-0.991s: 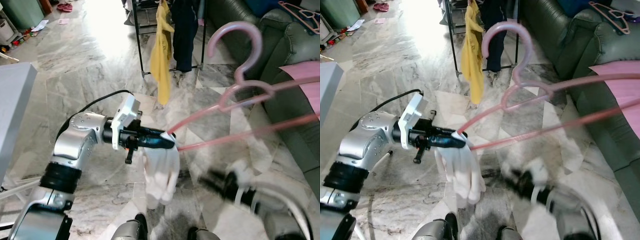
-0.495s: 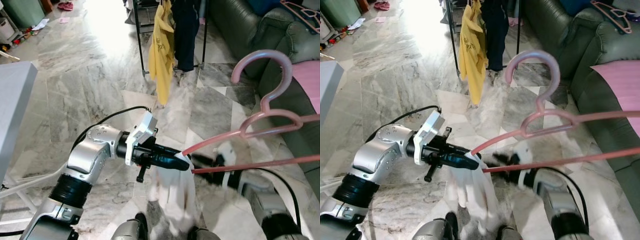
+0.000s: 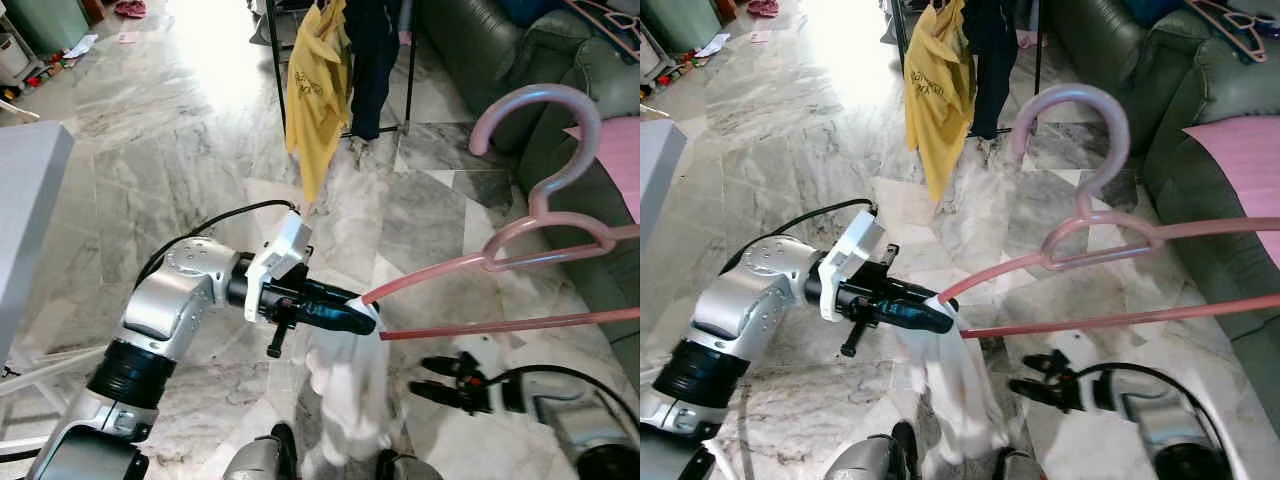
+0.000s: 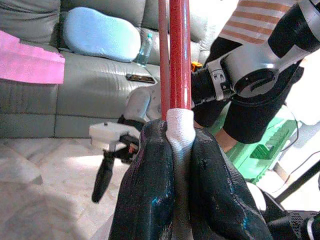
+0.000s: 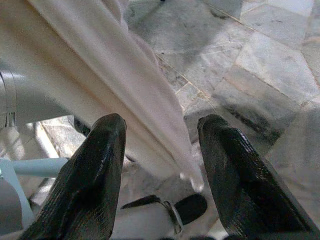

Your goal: Hang hanger

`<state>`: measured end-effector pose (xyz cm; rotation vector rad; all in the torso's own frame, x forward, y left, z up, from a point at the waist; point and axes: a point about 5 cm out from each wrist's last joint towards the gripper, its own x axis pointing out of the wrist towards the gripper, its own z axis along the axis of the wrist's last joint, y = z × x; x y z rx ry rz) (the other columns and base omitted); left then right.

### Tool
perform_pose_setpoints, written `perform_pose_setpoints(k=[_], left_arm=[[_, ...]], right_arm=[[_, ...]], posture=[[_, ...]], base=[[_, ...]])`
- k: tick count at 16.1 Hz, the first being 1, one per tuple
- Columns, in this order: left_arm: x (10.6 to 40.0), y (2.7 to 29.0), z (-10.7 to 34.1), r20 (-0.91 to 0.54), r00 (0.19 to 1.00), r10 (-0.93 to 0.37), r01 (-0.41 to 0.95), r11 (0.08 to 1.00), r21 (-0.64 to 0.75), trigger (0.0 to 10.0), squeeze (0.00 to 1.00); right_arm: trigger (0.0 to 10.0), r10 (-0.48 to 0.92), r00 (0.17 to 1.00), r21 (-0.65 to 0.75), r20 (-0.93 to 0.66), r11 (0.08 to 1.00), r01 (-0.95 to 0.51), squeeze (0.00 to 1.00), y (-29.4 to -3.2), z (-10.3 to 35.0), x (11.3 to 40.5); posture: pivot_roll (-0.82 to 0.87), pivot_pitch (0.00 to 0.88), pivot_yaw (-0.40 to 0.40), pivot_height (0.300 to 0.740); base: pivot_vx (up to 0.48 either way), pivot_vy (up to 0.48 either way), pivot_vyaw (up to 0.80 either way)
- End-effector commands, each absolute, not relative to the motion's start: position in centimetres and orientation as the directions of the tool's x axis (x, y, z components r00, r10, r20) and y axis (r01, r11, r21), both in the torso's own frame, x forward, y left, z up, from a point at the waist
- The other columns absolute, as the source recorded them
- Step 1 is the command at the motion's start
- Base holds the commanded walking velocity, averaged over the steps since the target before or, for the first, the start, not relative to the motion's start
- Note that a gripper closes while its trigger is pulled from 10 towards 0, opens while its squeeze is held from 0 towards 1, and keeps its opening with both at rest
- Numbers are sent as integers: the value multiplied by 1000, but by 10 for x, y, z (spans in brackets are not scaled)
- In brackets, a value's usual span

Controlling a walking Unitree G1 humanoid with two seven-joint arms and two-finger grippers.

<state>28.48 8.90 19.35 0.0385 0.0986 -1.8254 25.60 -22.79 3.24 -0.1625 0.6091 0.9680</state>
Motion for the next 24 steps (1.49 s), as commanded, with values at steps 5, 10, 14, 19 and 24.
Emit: perform_pose_setpoints(k=[5, 10, 14, 19, 24], left_arm=[[273, 79, 207, -64, -335, -940, 942, -336, -4, 10000, 0], [260, 75, 216, -41, -386, -922, 922, -386, -3, 10000, 0], [255, 70, 224, -8, -401, -916, 916, -401, 3, 10000, 0], [253, 68, 229, 13, -393, -919, 919, -393, 15, 10000, 0], [253, 68, 235, 31, -389, -921, 921, -389, 22, 10000, 0]], right_arm=[[10000, 749, 377, 122, -545, 516, -848, 0, -203, 25, 262], [10000, 760, 379, 90, -529, 494, -865, 0, -182, 28, 278], [1255, 793, 364, 125, -489, 476, -870, 0, -156, 25, 284], [0, 786, 330, 201, -523, 490, -848, 0, -138, 0, 267], [0, 663, 477, 136, -577, 654, -744, 0, -155, -16, 260]], posture=[[-23, 226, 70, 740], [-6, 234, 75, 740], [2, 235, 71, 740], [10, 233, 56, 740], [10, 242, 60, 740]], base=[[0, 0, 0], [0, 0, 0], [0, 0, 0], [0, 0, 0], [0, 0, 0]])
